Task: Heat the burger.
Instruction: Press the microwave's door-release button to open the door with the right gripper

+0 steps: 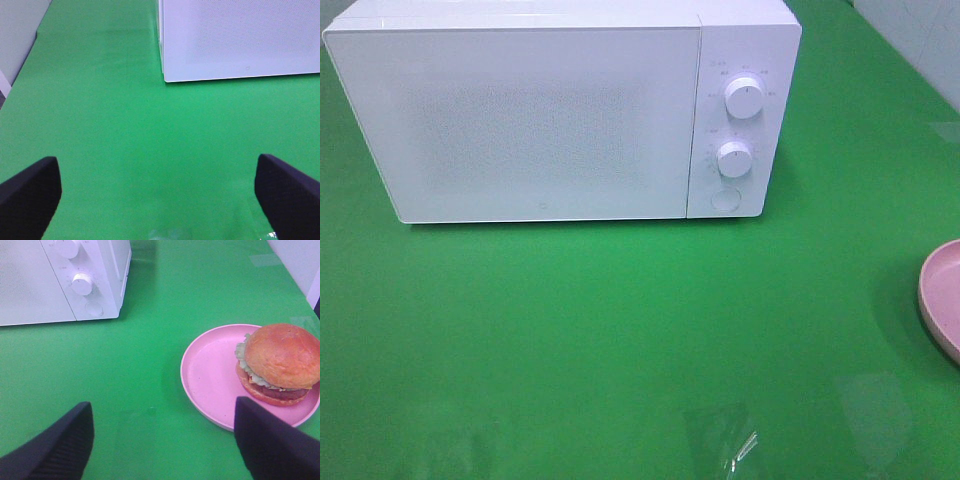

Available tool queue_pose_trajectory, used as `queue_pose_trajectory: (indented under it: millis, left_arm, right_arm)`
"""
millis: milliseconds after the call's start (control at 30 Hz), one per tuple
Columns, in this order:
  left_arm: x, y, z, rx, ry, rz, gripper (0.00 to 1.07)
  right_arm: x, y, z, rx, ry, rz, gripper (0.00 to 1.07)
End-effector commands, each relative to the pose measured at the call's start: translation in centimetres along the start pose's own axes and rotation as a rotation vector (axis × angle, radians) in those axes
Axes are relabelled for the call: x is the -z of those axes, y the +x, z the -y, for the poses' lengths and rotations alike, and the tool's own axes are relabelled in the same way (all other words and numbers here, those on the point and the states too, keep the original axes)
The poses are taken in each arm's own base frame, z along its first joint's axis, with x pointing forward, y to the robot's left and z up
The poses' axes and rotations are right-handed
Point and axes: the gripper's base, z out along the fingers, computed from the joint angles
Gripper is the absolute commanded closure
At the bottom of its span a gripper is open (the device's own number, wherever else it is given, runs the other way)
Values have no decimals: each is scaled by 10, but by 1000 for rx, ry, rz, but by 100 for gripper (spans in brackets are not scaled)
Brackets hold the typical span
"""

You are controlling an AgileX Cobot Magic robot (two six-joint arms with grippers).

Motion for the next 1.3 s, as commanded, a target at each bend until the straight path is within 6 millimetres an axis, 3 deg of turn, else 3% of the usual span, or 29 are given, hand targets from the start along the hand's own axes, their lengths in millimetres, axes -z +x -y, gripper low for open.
queue_pose_trajectory:
  millis: [33, 467, 567, 767, 867, 1300]
  left_arm:
    - [-1, 0, 0, 4, 2, 0, 9]
    - [-1, 0, 0, 4, 2, 0, 9]
    - [-1, 0, 0, 4, 2, 0, 9]
    - [-1, 0, 0, 4, 2, 0, 9]
    - [-1, 0, 0, 4, 2, 0, 9]
    - [-1, 0, 0, 4, 2, 0, 9]
  right_arm:
    - [3, 1, 1, 9, 12, 39, 32]
    - [3, 0, 1, 9, 12, 40, 32]
    - [2, -8, 0, 10, 12, 41, 32]
    - [-20, -30, -2, 15, 11, 12, 32]
    - [-42, -44, -3, 17, 8, 15, 32]
    - [-97, -65, -6, 23, 1, -7, 32]
